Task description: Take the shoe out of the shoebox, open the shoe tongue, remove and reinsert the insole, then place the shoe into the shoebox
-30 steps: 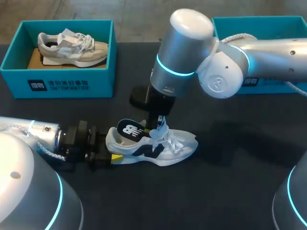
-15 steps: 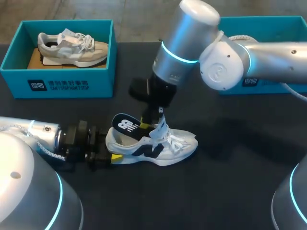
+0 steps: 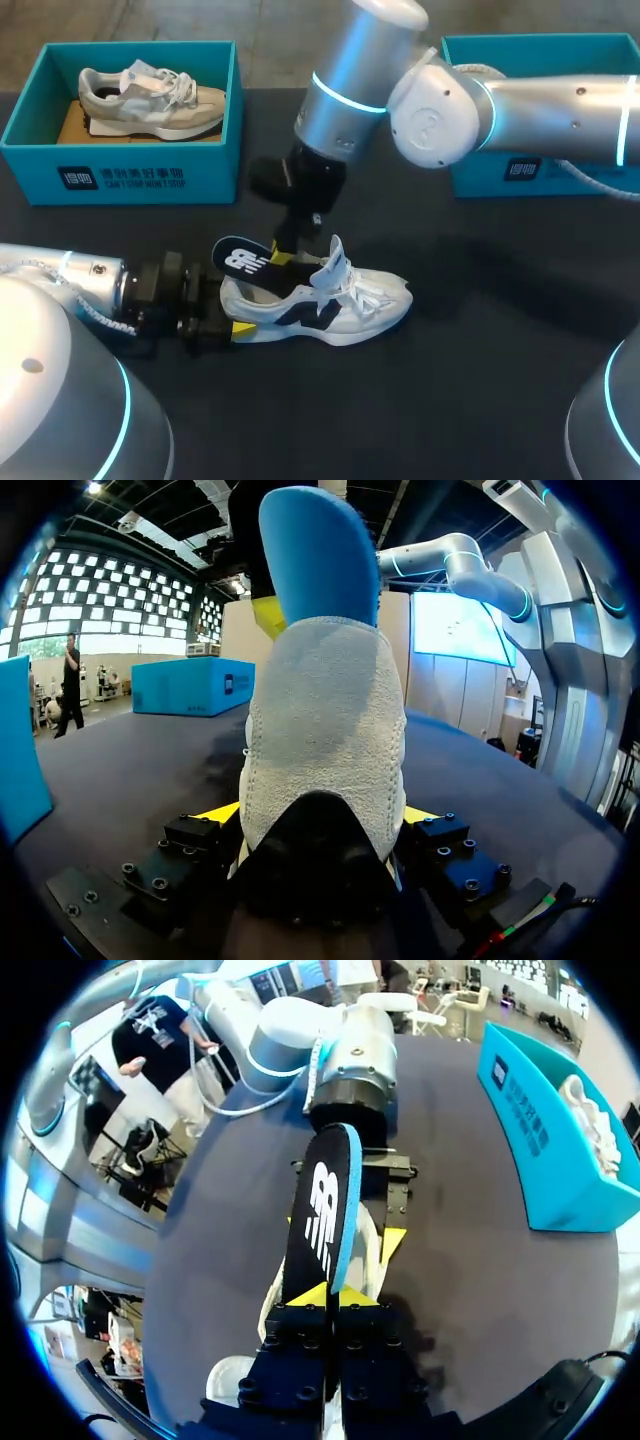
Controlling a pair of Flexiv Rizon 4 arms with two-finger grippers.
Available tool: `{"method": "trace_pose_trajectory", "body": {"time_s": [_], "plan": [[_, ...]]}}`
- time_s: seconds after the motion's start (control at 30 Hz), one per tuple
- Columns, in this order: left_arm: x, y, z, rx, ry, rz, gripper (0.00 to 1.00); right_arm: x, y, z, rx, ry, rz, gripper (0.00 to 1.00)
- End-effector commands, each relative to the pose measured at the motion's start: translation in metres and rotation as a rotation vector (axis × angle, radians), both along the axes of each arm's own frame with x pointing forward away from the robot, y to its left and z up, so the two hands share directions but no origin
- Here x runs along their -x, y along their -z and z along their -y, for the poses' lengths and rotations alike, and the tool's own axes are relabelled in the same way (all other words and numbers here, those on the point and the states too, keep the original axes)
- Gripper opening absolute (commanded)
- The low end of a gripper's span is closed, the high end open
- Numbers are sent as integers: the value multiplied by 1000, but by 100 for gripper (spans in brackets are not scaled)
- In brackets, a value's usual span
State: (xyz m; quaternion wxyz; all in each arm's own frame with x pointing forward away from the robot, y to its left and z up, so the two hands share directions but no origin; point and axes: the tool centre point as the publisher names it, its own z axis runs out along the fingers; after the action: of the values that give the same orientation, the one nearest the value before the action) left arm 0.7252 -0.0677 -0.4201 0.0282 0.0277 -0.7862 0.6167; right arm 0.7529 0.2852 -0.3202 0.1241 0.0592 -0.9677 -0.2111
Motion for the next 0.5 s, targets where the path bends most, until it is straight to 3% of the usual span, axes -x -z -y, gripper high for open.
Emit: {"method": "trace_pose_trajectory", "body": {"time_s": [0.03, 0.2, 0.27, 0.33, 0.4, 0.5], "plan": [[-1, 4, 1, -1, -3, 1, 0, -4, 4, -9, 5, -13, -18, 0], [-1, 4, 1, -1, -3, 1, 0, -3, 4, -10, 1, -14, -28, 0], [-1, 4, 1, -1, -3, 1, 0, -2, 3, -10, -19, -10, -30, 19], [-1, 4, 1, -1, -3, 1, 0, -1, 2, -9, -23, -11, -37, 32], [-1, 4, 1, -1, -3, 1, 0, -1, 1, -8, -18, -18, -44, 38], [-1, 4, 1, -1, -3, 1, 0, -1, 0, -6, -29, -25, -54, 36]]}}
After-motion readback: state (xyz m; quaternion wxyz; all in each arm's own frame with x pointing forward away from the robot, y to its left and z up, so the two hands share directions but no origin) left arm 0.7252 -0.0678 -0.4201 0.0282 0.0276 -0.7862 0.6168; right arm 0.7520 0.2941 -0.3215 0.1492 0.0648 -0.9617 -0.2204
